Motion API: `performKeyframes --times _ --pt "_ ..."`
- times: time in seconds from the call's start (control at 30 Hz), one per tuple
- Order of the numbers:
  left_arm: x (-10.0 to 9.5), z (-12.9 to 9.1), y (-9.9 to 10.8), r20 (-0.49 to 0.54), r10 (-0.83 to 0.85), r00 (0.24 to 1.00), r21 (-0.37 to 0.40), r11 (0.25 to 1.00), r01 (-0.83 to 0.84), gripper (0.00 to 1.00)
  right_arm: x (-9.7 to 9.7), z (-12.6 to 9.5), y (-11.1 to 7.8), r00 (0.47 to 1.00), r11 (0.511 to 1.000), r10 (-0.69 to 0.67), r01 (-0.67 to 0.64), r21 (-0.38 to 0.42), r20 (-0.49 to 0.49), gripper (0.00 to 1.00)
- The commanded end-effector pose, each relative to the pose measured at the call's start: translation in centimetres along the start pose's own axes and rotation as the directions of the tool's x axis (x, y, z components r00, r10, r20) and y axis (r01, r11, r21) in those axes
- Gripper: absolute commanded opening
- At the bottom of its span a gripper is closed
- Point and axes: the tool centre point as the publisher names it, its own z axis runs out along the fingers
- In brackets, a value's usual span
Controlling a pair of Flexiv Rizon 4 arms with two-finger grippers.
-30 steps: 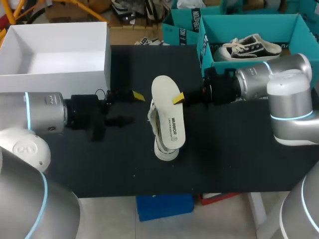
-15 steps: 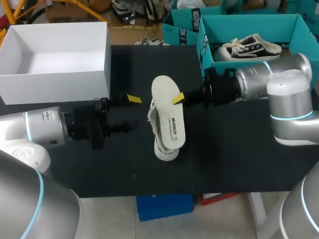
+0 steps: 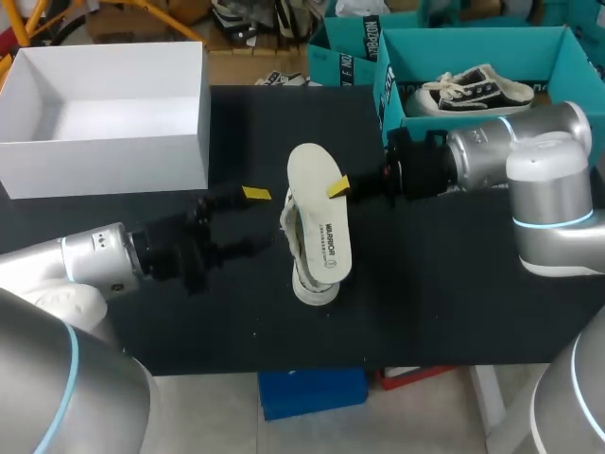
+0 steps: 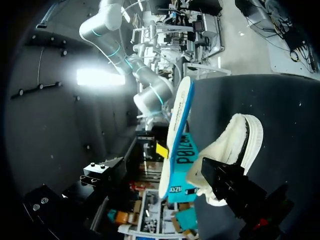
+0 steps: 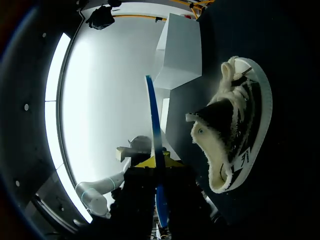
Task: Take the shoe out of the shoebox, open the shoe tongue, remove and reinsert the insole, then place the shoe into the shoebox
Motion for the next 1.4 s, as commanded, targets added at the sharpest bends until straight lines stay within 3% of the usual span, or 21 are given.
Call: performKeyframes --times 0.03,0.47,1.07,1.13,1.17,1.2,1.23,1.4 --pt "0.4 1.3 1.3 -0.002 0.015 1.000 0.005 1.000 -0.015 1.00 0.0 0.1 0.1 1.000 1.000 0.001 -0.001 0.000 0.001 0.00" --pt "1.0 4.3 3.1 -0.005 0.020 1.000 0.039 0.999 -0.020 1.00 0.0 0.1 0.1 1.000 1.000 0.001 -0.001 0.000 0.001 0.00" --pt "1.0 7.7 3.5 -0.011 0.033 0.999 0.077 0.997 -0.032 1.00 0.0 0.1 0.1 1.000 1.000 0.001 -0.001 0.000 0.001 0.00" --pt "1.0 7.9 3.5 -0.011 0.033 0.999 0.077 0.997 -0.032 0.89 0.0 0.1 0.1 1.000 1.000 0.001 -0.001 0.000 0.001 0.00" --pt "1.1 7.9 3.5 -0.011 0.033 0.999 0.077 0.997 -0.032 0.73 0.0 0.1 0.1 1.000 1.000 0.001 -0.001 0.000 0.001 0.00" --pt "1.1 8.0 3.6 -0.011 0.034 0.999 0.077 0.996 -0.033 0.73 0.0 0.1 0.1 1.000 1.000 0.001 -0.001 0.000 0.001 0.00" --pt "1.1 8.1 3.6 -0.012 0.034 0.999 0.078 0.996 -0.033 0.49 0.0 0.1 0.1 1.000 1.000 0.001 -0.001 0.000 0.001 0.00" --pt "1.2 8.5 3.6 -0.010 0.034 0.999 0.080 0.996 -0.033 0.40 0.0 0.1 0.1 1.000 1.000 0.001 -0.001 0.000 0.001 0.00"
